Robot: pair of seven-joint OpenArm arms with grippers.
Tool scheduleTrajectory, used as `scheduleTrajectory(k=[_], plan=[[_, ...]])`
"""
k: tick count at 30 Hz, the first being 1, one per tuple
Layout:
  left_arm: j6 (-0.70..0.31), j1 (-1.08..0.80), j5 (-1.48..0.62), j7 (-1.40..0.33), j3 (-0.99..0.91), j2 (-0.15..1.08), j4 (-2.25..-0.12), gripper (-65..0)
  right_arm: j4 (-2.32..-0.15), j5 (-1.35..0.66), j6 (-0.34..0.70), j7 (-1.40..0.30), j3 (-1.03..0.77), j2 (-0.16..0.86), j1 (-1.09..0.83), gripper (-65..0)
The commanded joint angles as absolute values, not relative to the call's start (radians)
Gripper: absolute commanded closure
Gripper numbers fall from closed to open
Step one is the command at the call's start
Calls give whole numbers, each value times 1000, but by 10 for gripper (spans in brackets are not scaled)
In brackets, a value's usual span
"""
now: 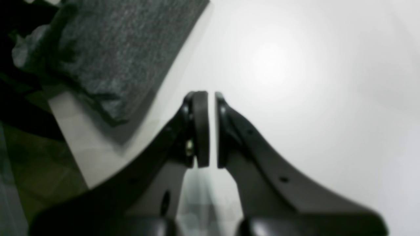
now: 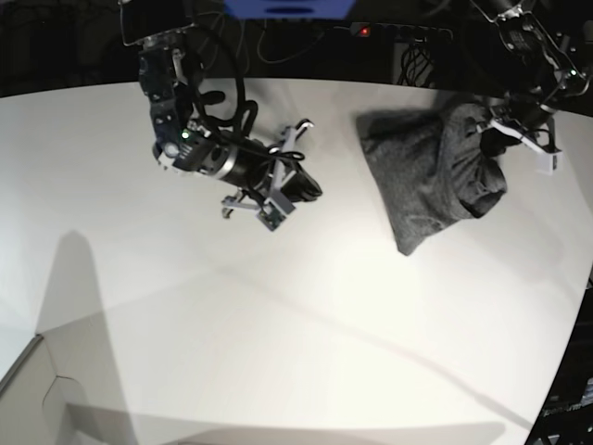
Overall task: Layout the t-shirt on the table in an organized manner, then fold the t-shirt properly
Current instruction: 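Grasp the bundle's edge with the left gripper and tuck it under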
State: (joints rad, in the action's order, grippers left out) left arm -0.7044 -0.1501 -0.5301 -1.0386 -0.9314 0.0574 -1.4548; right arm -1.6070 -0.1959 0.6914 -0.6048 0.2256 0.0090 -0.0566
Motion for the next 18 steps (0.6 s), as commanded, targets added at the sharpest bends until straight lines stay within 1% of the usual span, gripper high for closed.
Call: scheduleTrajectory(k=[1,7,10,16,18], plan=[[-698,-131,-461,-1066,-928,62,-1440,-2,-1627,-214,698,-581,228,7,-44,-17],[-698,16,-271,-1066,-926,84,-1326,-2,-1627,-214,698,-584,228,18,-44,-18],[-698,93,-208,-1066,-911,90,-1267,-2,-1627,-214,698,-584,228,21,-44,-18],[-698,142,-197,-1066,-756,122,-1265,-5,-1630,-214,698,-584,228,24,-44,-18],[-698,140,-191,-1066,-737,125,-1299,-5,-1641,-214,698,-584,228,45,-44,-18]])
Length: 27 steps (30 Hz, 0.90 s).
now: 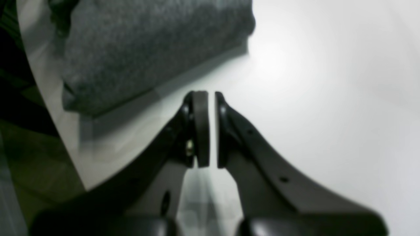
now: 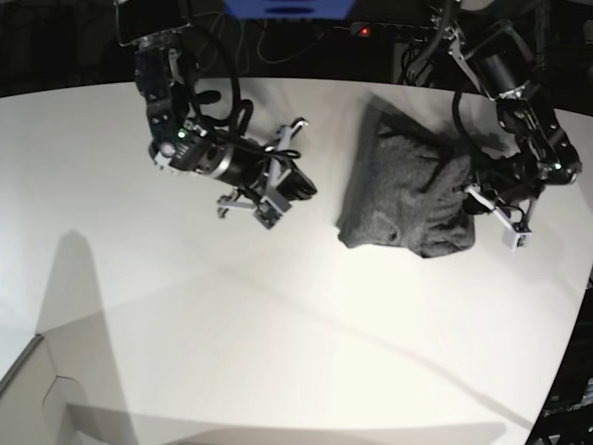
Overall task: Layout the t-shirt on the table in an organized manner, then fold the t-shirt properly
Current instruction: 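Grasp the bundle's edge with the left gripper and tuck it under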
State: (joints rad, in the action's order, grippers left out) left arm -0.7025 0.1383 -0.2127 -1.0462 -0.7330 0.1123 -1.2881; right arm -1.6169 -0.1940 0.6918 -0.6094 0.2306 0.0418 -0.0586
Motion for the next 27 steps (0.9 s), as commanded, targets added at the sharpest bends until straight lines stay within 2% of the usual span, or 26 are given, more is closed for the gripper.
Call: scheduleTrajectory(k=[1,4,9,13,17,23,27], plan=[[-698,139,-189,-1066,-740,125,-1316,-6,-1650,-214,698,-584,228,50,-44,-18],[-698,133,-189,-1073,-760,125,-1349,-55,-1667,-214,698,-584,228,54,-44,-18],[-698,131,-197,-1076,-789,142,-1353,-278,-1670,-214,698,-584,226,53,-41,-18],[-698,131,-199,-1078,-837,140,-1353,-398,-1670,-214,698,-584,226,51,-41,-18],[-698,131,-206,-1110,-920,137,-1353,-423,-1670,-214,698,-584,226,53,-42,-18],[-698,130,-418,-1185,-935,148,-1353,-423,-1670,-214,698,-584,226,51,-44,-18],[-698,130,-484,-1190,-935,148,-1353,-423,-1670,-214,698,-585,226,51,-44,-18]])
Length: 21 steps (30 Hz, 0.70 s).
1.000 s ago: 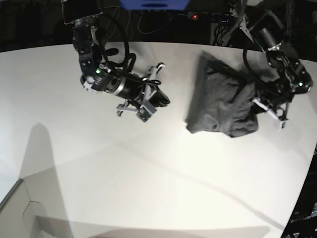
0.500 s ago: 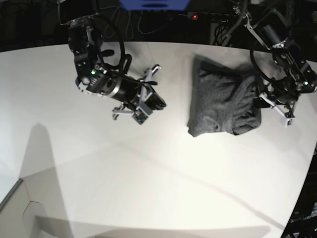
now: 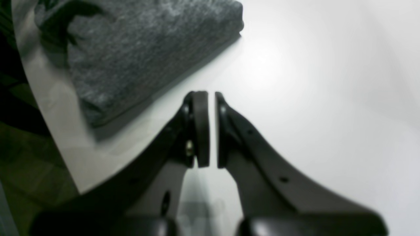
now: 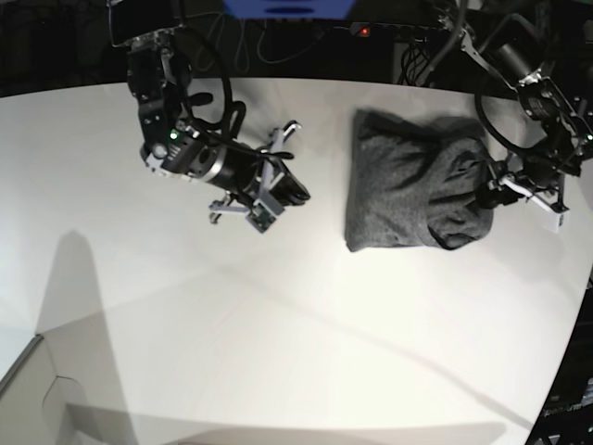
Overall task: Layout the t-shirt on the table in an organized manner, then fold the t-shirt properly
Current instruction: 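Grasp the bundle's edge with the left gripper and tuck it under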
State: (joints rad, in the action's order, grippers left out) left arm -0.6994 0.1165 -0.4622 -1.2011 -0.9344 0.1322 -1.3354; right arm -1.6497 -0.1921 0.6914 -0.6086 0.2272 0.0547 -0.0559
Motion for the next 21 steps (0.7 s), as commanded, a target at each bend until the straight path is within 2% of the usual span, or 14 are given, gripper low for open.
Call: scheduleTrajectory(k=[1,15,21], plan=[[-698,130,-492,-1198,-940,148,-1353,-423,-1670,-214,698,-585,226,53,-44,-18],[-698,140,-530,-1196,-932,116,-1342,-423,-1667,-214,698,-585,226,51,-44,-18],[-698,125,-529,-1194,-808,114,-1340,-423,-1667,-214,698,-585,226,51,-44,-18]])
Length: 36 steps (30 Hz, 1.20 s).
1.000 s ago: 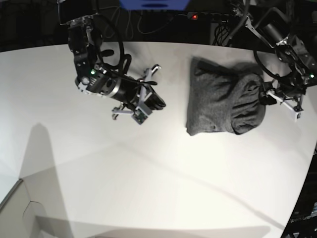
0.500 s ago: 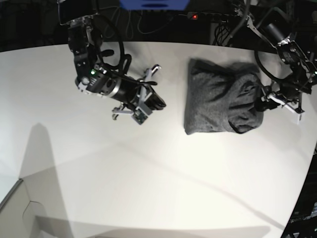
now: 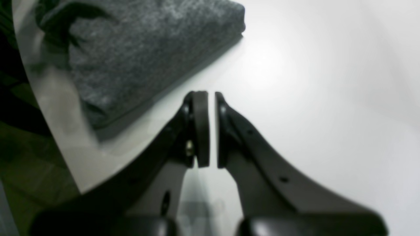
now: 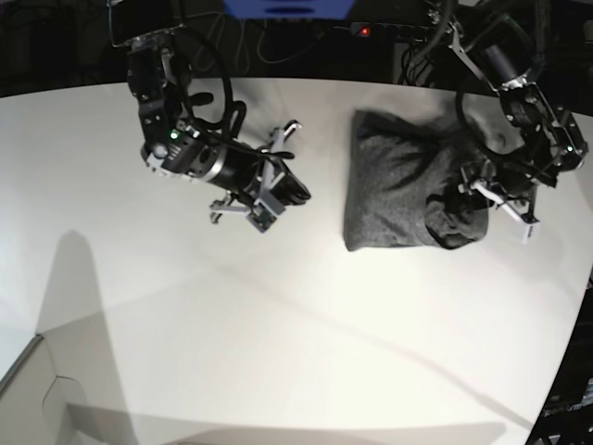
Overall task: Layout the t-shirt on the table in an organized manner, then fold the t-shirt properly
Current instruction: 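Grasp the bundle's edge with the left gripper and tuck it under, then rotate and slide the bundle to the table's middle with the left gripper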
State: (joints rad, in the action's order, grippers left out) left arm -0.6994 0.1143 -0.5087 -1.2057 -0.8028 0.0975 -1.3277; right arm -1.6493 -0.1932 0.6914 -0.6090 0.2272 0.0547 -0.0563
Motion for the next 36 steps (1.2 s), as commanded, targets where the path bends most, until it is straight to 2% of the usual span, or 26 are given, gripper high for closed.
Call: scheduleTrajectory(k=[1,11,22,24,29,30,36], plan=[[-698,116,-530,-1194,-809,107,-1342,-423,-1669,-214,698,-585,226,51,-44,-18],[-698,58,-527,-1133,-808,102,-1342,-423,-1670,-214,698,-585,226,53,-44,-18],[-698,79,-344,-1095,-800,70,-1339,-415,-1669,-214,698,-585,225,51,-44,-18],[-698,85,-344,-1113,-799,62,-1339,-338,-1669,-214,698,-585,220,51,-44,-17],[-698,93,-344,-1110,-730,67,-1288,-24,-1670,-214,698,-585,220,58,-44,-17],[-698,93,-344,-1109,-707,77,-1270,0,-1672,-214,698,-585,219,58,-44,-16],[-698,116,-355,-1107,-581,97,-1241,-3,-1672,-213,698,-579,205,101,-41,-15]])
